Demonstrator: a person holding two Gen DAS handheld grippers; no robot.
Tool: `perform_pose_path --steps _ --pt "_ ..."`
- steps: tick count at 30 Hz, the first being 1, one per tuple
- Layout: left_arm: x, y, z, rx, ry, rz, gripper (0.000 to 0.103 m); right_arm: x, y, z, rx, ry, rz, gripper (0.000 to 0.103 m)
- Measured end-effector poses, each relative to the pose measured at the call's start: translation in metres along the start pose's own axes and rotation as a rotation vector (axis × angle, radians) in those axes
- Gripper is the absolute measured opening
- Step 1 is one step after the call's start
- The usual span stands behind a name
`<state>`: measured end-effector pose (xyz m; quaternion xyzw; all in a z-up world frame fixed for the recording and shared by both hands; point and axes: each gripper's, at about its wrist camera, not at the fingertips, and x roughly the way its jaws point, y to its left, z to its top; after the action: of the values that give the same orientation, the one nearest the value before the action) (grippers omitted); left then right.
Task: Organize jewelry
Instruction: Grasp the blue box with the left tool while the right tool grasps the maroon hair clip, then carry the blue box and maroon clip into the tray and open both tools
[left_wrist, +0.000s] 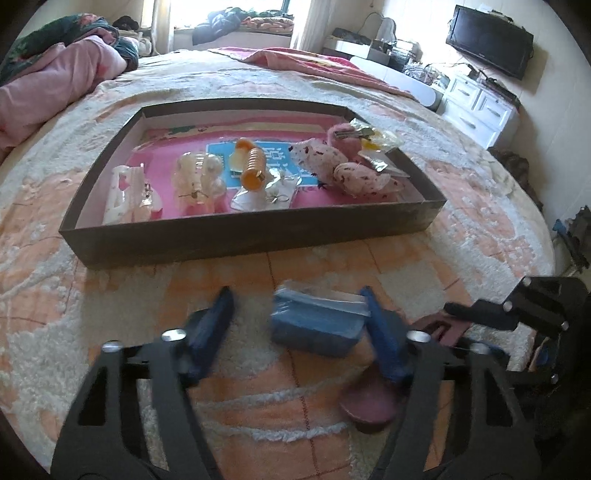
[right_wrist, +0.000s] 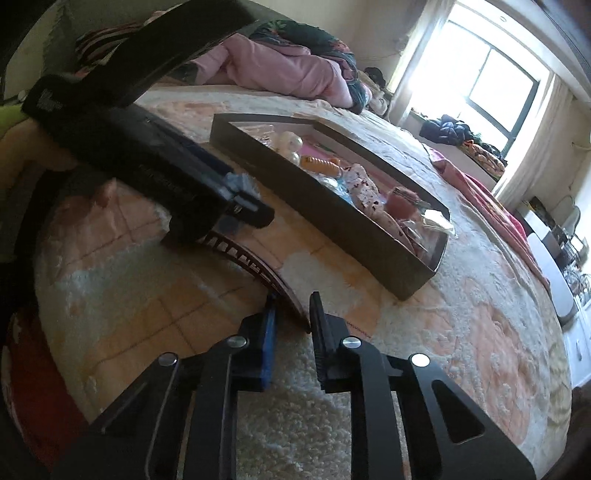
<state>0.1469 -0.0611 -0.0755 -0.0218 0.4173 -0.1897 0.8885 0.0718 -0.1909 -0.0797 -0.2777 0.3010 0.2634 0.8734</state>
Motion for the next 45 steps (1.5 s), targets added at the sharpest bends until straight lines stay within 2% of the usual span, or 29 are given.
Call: perform_pose_path --steps 1,5,12,17,22,36,45 --pt "-0.001 -0.001 0.001 0.001 0.0 -0.016 0.037 -0.001 0.0 -0.001 0.0 0.0 0.003 0.012" --pt "-0.003 -0.005 0.001 0.026 -0.008 0.004 0.036 -0.003 -0.001 -0.002 0.019 0.002 0.018 0.01" --pt "-0.023 0.015 0.006 -0.036 -0.064 0.013 0.036 -0.006 -0.009 -0.006 0.085 -0.003 0.043 0.006" --pt "-0.042 0.028 0.013 -0.059 -0.118 0.048 0.036 -0.007 -0.014 -0.003 0.138 -0.016 0.074 0.005" --pt "-0.052 0.038 0.018 -0.075 -0.152 0.075 0.036 -0.011 -0.02 0.003 0.193 -0.049 0.103 0.005" --pt "-0.059 0.052 0.024 -0.113 -0.19 0.071 0.036 -0.023 -0.039 0.036 0.289 -0.175 0.122 0.005" --pt "-0.061 0.052 0.032 -0.111 -0.204 0.066 0.036 -0.022 -0.053 0.059 0.324 -0.226 0.101 0.005"
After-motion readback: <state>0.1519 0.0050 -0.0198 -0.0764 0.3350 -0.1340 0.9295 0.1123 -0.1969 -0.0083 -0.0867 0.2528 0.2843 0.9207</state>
